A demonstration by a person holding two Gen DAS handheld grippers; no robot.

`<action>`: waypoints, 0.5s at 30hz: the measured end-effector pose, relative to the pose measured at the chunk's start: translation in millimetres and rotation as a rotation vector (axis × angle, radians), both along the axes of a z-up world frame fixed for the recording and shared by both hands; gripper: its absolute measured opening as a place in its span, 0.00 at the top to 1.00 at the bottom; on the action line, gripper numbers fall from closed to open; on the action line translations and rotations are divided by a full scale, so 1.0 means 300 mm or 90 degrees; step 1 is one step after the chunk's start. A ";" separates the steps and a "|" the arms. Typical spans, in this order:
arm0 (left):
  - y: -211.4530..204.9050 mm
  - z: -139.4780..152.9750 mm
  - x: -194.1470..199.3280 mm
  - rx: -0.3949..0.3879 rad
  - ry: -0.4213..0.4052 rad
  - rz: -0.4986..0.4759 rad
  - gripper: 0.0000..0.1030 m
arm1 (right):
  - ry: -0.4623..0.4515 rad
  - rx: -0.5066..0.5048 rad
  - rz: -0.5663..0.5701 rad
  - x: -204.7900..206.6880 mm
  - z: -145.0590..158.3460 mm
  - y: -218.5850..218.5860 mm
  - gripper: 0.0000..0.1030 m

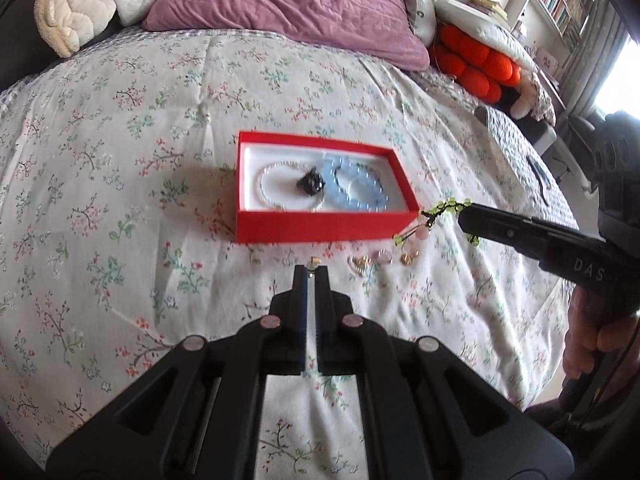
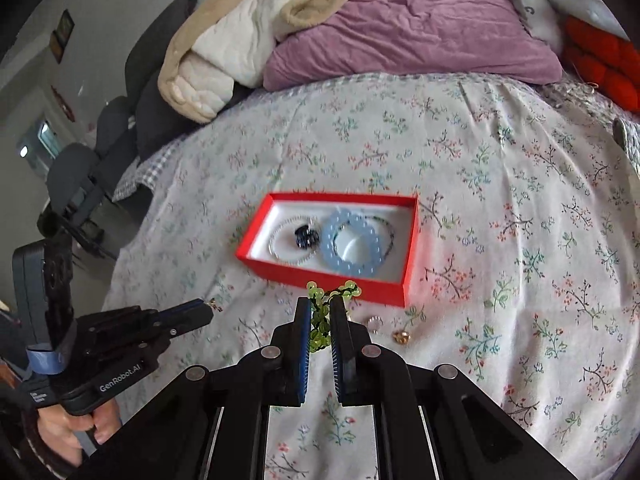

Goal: Organize jewelry
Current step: 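Grasp the small ring with the left tool while the right tool grasps the green bead bracelet, then carry the ring and green bracelet over the red box and open both tools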

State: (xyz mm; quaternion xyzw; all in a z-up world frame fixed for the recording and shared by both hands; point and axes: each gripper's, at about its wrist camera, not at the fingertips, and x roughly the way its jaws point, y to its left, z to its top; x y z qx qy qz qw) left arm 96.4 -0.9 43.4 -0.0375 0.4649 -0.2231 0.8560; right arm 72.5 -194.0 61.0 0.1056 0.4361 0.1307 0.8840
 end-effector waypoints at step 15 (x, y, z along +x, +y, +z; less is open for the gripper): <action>-0.052 0.007 0.137 -0.056 0.016 0.035 0.96 | -0.045 0.047 -0.052 0.098 0.065 -0.018 0.91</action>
